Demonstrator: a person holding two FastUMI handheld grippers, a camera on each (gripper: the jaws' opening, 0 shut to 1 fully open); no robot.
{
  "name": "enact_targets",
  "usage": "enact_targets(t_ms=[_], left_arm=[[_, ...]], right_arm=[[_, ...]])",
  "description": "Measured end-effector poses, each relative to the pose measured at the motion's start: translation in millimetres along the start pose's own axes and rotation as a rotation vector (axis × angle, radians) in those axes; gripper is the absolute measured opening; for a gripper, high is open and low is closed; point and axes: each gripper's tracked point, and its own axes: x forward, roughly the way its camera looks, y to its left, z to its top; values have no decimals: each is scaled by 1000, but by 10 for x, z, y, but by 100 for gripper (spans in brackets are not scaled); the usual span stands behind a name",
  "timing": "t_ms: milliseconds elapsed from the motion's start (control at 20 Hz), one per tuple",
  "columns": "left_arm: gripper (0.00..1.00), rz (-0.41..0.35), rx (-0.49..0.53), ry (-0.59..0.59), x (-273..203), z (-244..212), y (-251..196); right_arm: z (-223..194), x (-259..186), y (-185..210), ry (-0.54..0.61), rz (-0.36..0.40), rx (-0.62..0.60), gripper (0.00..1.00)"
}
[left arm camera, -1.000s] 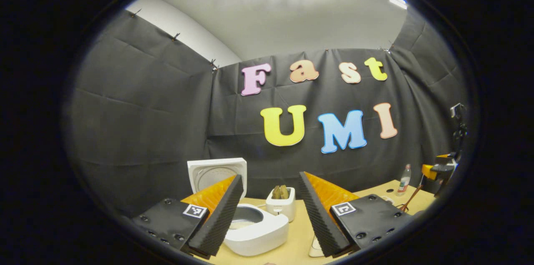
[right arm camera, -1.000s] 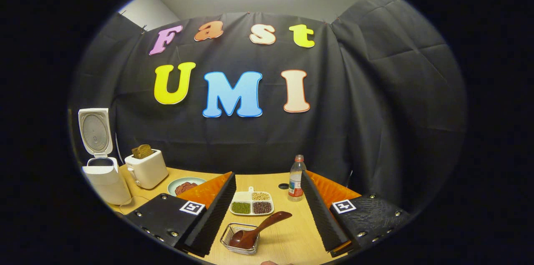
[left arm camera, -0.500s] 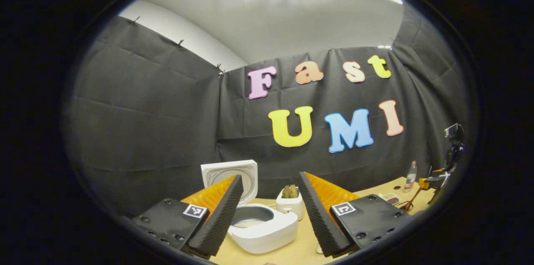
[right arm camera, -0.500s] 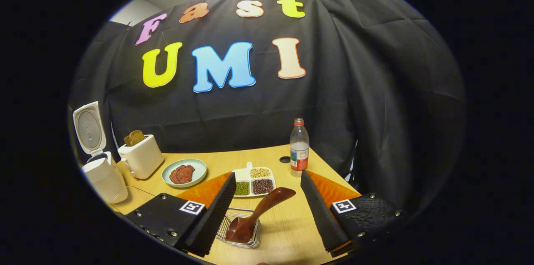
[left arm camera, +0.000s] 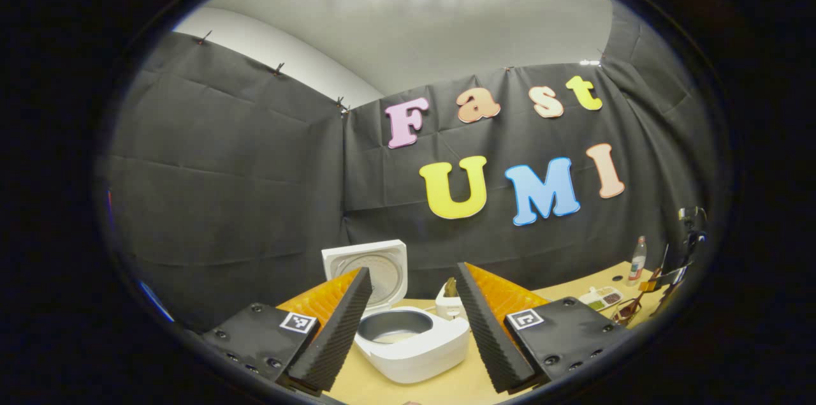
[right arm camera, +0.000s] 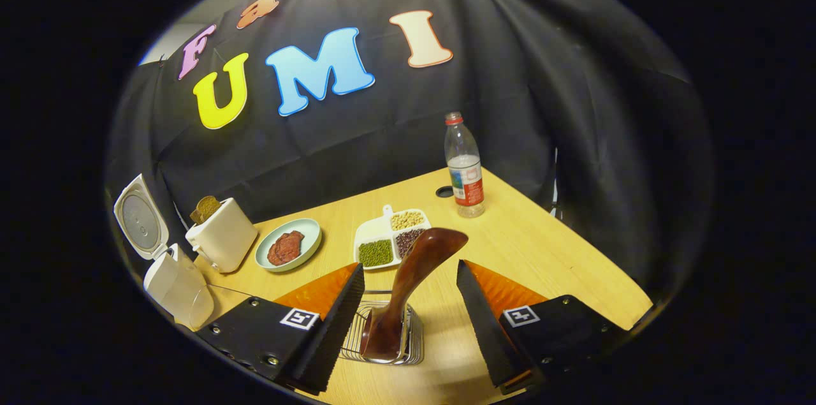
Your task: Close the left gripper, press the button to open the rice cooker; take a wooden spoon from the chopstick holder with the right hand, scoop a spoonful of rice and pour it into the rice cooker, then put the wooden spoon back into the chopstick holder.
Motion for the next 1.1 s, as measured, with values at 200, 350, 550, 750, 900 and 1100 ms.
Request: enact_targets(t_ms=[200,350,550,750,900,1100], left_arm=[[96,5,3,4,19,-18,43],[89,9,-2,5,18,-29,78],[89,5,-18,3,36,-55,134],[89,-28,-34,-14,143,-61,162],[89,-55,-58,-24,259,-82,217],[89,-88,-84,-19,422,-186,319]], right_arm=[[-49,55,52,27,15,26,44],[-40,112,30,43,4,58,18],[27,-23,191,7,23,17,11],[287,-256,300,-56,7,-20,11],[526,-440,400,-115,-8,-39,11],[736,-701,655,-173,3,-25,11]])
